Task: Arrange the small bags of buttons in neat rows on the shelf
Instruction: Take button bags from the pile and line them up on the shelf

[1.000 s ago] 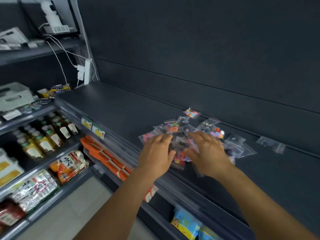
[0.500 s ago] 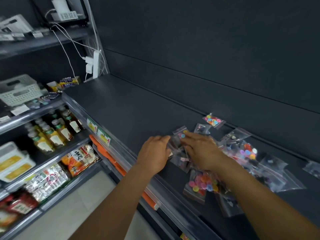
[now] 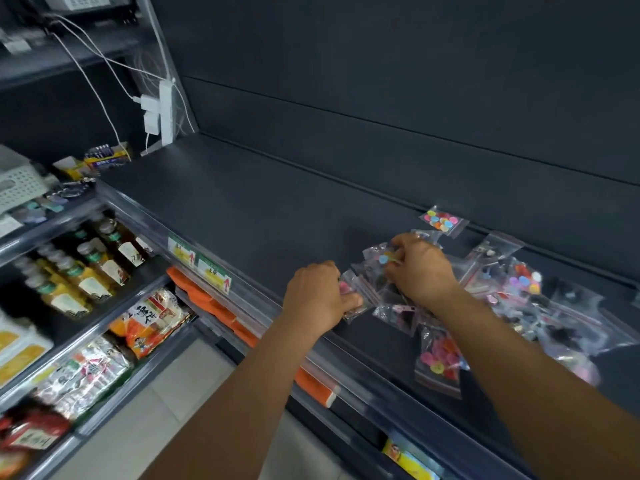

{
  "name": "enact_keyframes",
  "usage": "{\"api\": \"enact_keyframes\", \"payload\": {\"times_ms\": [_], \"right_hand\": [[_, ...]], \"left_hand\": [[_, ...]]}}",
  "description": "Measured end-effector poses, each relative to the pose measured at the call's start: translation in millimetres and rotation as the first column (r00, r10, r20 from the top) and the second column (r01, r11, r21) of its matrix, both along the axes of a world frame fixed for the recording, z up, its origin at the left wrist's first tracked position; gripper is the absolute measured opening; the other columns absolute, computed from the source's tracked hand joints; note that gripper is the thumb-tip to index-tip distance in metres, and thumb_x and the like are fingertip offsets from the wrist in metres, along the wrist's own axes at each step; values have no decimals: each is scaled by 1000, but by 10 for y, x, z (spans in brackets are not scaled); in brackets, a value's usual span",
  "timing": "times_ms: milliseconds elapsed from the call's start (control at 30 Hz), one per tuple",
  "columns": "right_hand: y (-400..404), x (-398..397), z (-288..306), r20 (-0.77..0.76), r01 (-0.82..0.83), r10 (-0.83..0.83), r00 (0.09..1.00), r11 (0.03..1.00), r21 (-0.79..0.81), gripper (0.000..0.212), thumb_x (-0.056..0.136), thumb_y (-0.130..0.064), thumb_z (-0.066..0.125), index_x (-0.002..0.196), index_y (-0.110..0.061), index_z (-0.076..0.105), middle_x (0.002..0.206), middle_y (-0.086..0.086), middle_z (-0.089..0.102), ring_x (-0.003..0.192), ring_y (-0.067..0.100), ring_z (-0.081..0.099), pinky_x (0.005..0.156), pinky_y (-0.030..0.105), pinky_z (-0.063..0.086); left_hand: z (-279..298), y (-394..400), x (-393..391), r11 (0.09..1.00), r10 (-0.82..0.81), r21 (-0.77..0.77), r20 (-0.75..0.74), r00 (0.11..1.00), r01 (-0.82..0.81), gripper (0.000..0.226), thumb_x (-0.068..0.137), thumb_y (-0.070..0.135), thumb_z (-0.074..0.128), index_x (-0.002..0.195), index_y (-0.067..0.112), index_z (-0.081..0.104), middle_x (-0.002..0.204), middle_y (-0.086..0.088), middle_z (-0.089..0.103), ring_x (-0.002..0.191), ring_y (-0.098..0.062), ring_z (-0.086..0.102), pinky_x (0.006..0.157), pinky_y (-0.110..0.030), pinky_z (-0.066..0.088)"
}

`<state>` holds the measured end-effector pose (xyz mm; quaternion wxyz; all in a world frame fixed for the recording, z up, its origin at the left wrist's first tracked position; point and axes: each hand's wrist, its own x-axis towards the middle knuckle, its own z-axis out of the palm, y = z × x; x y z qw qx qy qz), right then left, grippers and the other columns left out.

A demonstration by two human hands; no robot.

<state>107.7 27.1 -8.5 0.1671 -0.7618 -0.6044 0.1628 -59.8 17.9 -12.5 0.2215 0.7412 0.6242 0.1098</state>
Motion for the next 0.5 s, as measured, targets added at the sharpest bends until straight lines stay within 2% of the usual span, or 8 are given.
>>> {"api": "enact_keyframes", "payload": {"times_ms": [67, 167, 267, 367, 433, 500], "right_hand": [[-9, -34, 27, -7, 25, -25, 1000, 999, -32, 39, 87, -24, 61, 124, -14, 54, 112, 11, 65, 108, 30, 58, 91, 36, 49], [-50, -43, 70, -89, 74, -75, 993, 997, -15, 34, 86, -15, 60, 120, -17, 56, 106, 4, 65, 100, 24, 60, 84, 29, 48], [-112, -16, 108, -238, 166, -144, 961, 983, 75, 26, 83, -6, 62, 106, -17, 59, 88, -3, 59, 82, 16, 55, 67, 19, 38], [-151, 14, 148, -322, 218, -166, 932, 967, 132, 23, 82, -2, 60, 93, -21, 57, 87, -1, 62, 76, 13, 56, 56, 14, 37], [-178, 10, 169, -359, 219, -163, 919, 968, 122, 20, 81, -3, 63, 89, -21, 59, 81, -4, 61, 71, 10, 55, 58, 13, 39], [-207, 0, 182, -381, 212, -160, 911, 972, 99, 15, 80, -8, 68, 86, -20, 62, 73, -9, 58, 68, 7, 53, 63, 16, 40]], "left_hand": [[7, 17, -26, 1000, -16, -22, 39, 999, 17, 27, 77, 41, 72, 85, 17, 60, 88, 2, 62, 81, -15, 59, 67, -29, 47], [23, 35, -61, 998, -60, 2, 75, 995, 60, 28, 78, 37, 72, 72, 20, 51, 85, 1, 59, 74, -14, 55, 54, -24, 36], [71, 70, -98, 998, -64, 22, 162, 985, 61, 26, 78, 35, 72, 75, 19, 53, 82, 2, 62, 71, -13, 57, 59, -27, 43], [126, 96, -128, 996, -80, -12, 248, 966, 86, 26, 84, 40, 66, 85, 16, 59, 76, 5, 63, 69, -12, 60, 59, -25, 46], [153, 107, -147, 993, -103, -23, 261, 960, 113, 25, 91, 39, 57, 89, 15, 63, 76, 4, 67, 71, -14, 65, 60, -25, 49], [163, 126, -174, 990, -129, -23, 250, 960, 139, 20, 93, 28, 53, 89, 15, 68, 81, 3, 70, 76, -16, 68, 67, -26, 52]]}}
